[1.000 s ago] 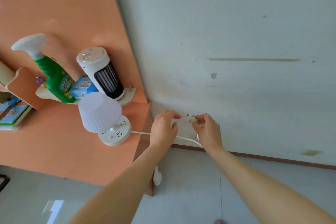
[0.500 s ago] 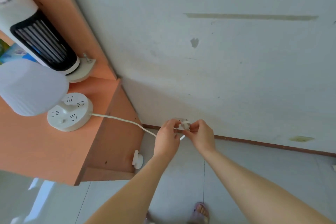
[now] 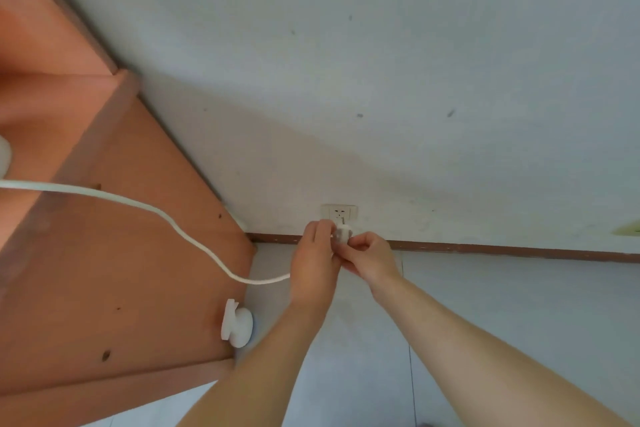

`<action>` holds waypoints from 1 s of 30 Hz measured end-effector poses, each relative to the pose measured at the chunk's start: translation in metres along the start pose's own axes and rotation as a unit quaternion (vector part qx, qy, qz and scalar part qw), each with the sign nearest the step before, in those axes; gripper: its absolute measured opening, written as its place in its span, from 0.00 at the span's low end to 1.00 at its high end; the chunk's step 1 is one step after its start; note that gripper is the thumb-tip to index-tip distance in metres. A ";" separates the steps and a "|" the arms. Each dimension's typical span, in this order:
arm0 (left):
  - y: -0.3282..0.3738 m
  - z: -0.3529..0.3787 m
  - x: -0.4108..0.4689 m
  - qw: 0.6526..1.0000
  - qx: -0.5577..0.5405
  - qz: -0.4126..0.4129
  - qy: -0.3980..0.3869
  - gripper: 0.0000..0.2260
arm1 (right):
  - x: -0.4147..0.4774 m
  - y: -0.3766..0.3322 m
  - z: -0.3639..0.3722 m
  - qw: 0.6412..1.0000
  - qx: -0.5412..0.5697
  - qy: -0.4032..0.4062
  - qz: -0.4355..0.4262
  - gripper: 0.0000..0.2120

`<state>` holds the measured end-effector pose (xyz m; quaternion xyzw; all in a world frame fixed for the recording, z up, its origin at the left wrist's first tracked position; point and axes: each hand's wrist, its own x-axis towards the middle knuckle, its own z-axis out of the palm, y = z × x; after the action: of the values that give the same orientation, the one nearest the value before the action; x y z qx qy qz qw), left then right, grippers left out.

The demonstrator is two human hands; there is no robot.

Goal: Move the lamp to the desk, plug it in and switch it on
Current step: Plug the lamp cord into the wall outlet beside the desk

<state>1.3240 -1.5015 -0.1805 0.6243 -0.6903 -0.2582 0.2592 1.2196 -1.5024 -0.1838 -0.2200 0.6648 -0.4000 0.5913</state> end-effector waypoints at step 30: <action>-0.141 0.156 0.040 0.979 0.031 0.126 0.155 0.06 | 0.154 0.133 -0.002 0.983 0.145 -0.079 -0.078 0.09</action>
<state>1.3175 -1.5489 -0.3890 0.5729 -0.7224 -0.1019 0.3736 1.2107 -1.5422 -0.3828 -0.2136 0.5315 -0.5183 0.6350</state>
